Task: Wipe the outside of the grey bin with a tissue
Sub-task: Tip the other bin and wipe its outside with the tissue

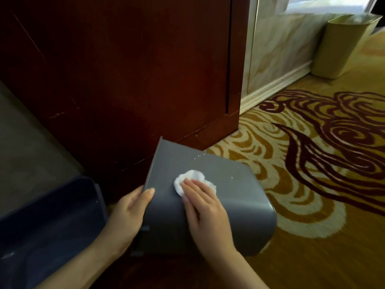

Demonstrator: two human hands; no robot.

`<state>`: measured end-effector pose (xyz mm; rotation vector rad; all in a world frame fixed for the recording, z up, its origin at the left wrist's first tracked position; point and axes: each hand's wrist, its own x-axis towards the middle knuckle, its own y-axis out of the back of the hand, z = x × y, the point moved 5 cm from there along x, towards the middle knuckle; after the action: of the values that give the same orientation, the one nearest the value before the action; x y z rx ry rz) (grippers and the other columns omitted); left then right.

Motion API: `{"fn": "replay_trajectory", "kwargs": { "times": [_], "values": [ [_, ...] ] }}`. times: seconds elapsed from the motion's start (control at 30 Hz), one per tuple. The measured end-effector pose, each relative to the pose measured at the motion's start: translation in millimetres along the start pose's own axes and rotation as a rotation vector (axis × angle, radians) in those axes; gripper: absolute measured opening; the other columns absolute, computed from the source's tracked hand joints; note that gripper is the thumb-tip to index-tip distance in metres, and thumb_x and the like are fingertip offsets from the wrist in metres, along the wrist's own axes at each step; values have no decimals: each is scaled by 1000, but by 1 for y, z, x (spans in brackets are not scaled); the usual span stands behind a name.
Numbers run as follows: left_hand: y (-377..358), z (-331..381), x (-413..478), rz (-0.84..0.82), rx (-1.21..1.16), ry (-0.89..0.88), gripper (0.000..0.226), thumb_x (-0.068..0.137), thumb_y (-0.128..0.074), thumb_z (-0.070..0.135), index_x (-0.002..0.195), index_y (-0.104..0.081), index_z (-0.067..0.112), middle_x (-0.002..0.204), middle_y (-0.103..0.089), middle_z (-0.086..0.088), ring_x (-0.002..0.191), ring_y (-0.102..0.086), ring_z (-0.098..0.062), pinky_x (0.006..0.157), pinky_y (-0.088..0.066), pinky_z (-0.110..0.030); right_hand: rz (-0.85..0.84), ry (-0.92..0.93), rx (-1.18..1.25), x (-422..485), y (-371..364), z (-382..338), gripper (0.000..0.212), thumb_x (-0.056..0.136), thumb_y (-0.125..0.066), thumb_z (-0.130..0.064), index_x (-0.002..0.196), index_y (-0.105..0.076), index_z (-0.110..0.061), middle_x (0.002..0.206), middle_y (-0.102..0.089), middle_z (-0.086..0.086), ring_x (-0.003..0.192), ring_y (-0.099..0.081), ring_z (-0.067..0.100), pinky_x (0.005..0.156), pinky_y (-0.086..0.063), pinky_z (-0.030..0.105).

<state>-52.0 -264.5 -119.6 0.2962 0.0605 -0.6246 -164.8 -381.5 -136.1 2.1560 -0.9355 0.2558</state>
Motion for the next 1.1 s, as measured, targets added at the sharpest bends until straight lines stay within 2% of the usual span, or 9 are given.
{"fn": "replay_trajectory", "kwargs": {
  "times": [0.1,0.3,0.43,0.5,0.57,0.67,0.77,0.9,1.1],
  "values": [
    [4,-14,-4,-77,34,4,22,90,-45,31,101,-64,33,92,-76,16,82,-71,-5,54,-55,-18,55,-153,-11,-33,16,45,34,92,-55,-23,126,-57,-24,130,-51,-15,128,-43,4,107,-32,26],
    [8,-22,0,-178,43,106,31,90,-46,16,100,-65,38,92,-77,8,75,-72,-9,49,-52,-20,235,-519,-66,-81,53,114,38,83,-64,-1,119,-58,-11,123,-62,8,122,-54,26,103,-41,45],
    [-5,-2,27,-193,26,117,30,88,-43,45,117,-49,40,112,-66,9,83,-65,-3,78,-49,-25,417,-648,91,-66,60,108,29,90,-57,-14,118,-61,-13,121,-65,7,112,-57,14,97,-45,32],
    [-14,5,33,-223,43,96,28,87,-41,50,114,-44,46,102,-63,20,83,-64,5,68,-49,-14,410,-526,140,-39,55,79,28,91,-52,-19,119,-59,-22,119,-65,-3,109,-57,6,94,-46,27],
    [-16,5,34,-228,35,117,18,93,-41,40,109,-46,44,98,-64,16,83,-65,2,64,-49,-16,218,-325,170,-6,31,42,28,93,-51,-19,119,-60,-25,122,-63,-5,116,-55,8,99,-44,28],
    [-17,3,34,-201,-37,167,18,96,-41,25,106,-54,33,99,-69,1,78,-70,-6,60,-54,-18,-108,-69,91,24,-14,0,37,97,-45,-22,133,-51,-21,143,-47,-3,137,-32,11,114,-19,21],
    [-15,2,35,-150,-50,176,20,97,-38,25,109,-53,29,103,-67,-3,88,-66,-14,66,-52,-25,-205,32,-57,19,-30,5,44,100,-36,-27,144,-33,-21,154,-26,-6,144,-10,8,115,-4,20],
    [-11,-8,36,-139,-30,183,22,97,-36,30,115,-49,32,105,-65,2,94,-63,-13,70,-50,-25,-126,-176,-149,-4,-2,63,45,100,-35,-26,144,-29,-21,154,-23,-6,136,-4,-1,108,5,13],
    [-5,-14,36,-133,-64,229,29,96,-39,31,123,-48,31,110,-65,1,99,-63,-15,74,-49,-29,152,-611,-106,-62,55,142,39,97,-43,-28,134,-48,-19,141,-49,1,130,-39,10,109,-29,30]
  ]
}}
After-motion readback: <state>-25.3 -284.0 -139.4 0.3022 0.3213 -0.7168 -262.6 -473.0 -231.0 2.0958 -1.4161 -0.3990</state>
